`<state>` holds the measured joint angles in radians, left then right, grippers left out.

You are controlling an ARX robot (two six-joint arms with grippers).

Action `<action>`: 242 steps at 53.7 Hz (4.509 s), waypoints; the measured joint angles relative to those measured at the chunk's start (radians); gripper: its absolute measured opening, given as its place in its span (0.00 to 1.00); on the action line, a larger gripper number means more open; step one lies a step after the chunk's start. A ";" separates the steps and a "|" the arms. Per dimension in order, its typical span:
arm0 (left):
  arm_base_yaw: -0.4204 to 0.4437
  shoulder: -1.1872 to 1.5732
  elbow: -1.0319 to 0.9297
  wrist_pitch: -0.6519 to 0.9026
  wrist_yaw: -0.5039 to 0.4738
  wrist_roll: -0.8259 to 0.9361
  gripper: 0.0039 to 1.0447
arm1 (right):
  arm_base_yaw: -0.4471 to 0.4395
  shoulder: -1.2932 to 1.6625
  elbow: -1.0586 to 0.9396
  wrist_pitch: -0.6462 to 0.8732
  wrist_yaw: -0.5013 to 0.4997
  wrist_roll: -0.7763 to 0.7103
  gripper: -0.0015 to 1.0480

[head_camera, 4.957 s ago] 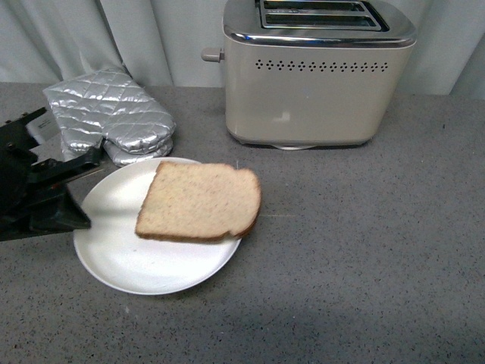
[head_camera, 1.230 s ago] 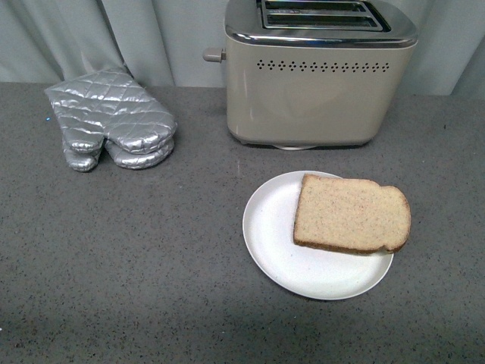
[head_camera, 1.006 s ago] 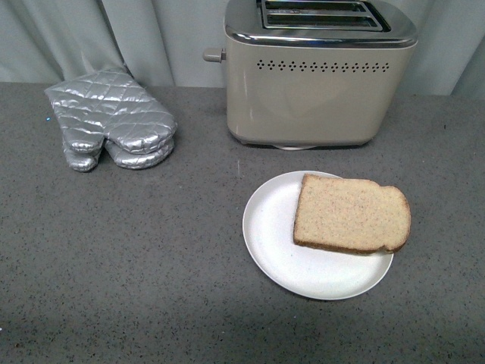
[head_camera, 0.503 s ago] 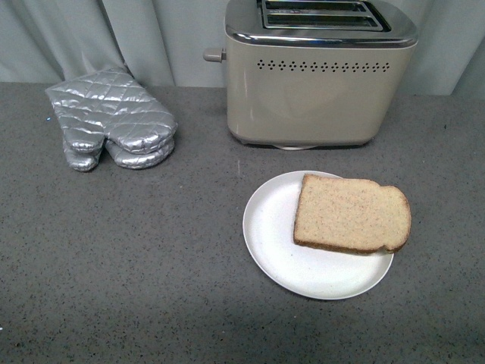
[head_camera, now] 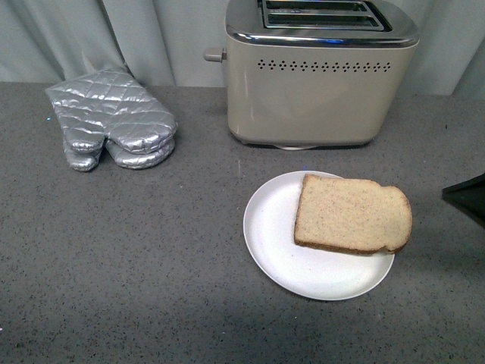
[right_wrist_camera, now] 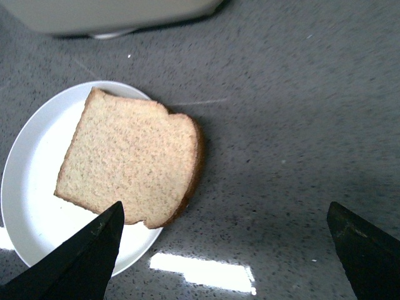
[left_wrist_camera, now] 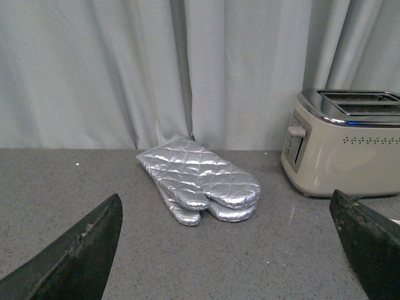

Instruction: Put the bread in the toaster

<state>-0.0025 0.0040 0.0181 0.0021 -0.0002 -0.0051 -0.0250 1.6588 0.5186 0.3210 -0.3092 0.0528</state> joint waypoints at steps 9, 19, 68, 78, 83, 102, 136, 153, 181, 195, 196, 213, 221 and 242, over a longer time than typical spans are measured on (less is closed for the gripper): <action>0.000 0.000 0.000 0.000 0.000 0.000 0.94 | 0.016 0.176 0.107 -0.023 -0.066 0.060 0.91; 0.000 0.000 0.000 0.000 0.000 0.000 0.94 | 0.037 0.294 0.195 -0.071 -0.062 0.110 0.91; 0.000 0.000 0.000 0.000 0.000 0.000 0.94 | 0.100 0.224 0.294 -0.176 -0.117 0.365 0.01; 0.000 0.000 0.000 0.000 0.000 0.000 0.94 | 0.127 0.023 0.273 -0.219 -0.078 0.583 0.01; 0.000 0.000 0.000 0.000 0.000 0.000 0.94 | 0.145 -0.087 0.265 -0.223 0.035 0.754 0.01; 0.000 0.000 0.000 0.000 0.000 0.000 0.94 | 0.272 -0.234 0.421 -0.304 0.423 1.205 0.01; 0.000 0.000 0.000 0.000 0.000 0.000 0.94 | 0.422 0.120 0.799 -0.437 0.539 1.542 0.01; 0.000 0.000 0.000 0.000 0.000 0.000 0.94 | 0.420 0.153 0.815 -0.472 0.550 1.624 0.01; 0.000 0.000 0.000 0.000 0.000 0.000 0.94 | 0.388 0.174 0.834 -0.375 0.518 1.503 0.44; 0.000 0.000 0.000 0.000 0.000 0.000 0.94 | 0.365 0.051 0.791 -0.267 0.527 1.247 0.80; 0.000 0.000 0.000 0.000 0.000 0.000 0.94 | 0.364 0.033 0.781 -0.261 0.526 1.214 0.83; 0.000 0.000 0.000 0.000 0.000 0.000 0.94 | 0.355 -0.265 0.470 -0.117 0.569 0.613 0.91; 0.000 0.000 0.000 0.000 0.000 0.000 0.94 | 0.352 -0.465 0.168 0.039 0.603 0.243 0.89; 0.000 0.000 0.000 0.000 0.000 0.000 0.94 | 0.190 -0.755 -0.295 0.349 0.470 -0.043 0.14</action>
<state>-0.0025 0.0040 0.0181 0.0017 -0.0002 -0.0048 0.1654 0.9039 0.2234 0.6701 0.1608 0.0097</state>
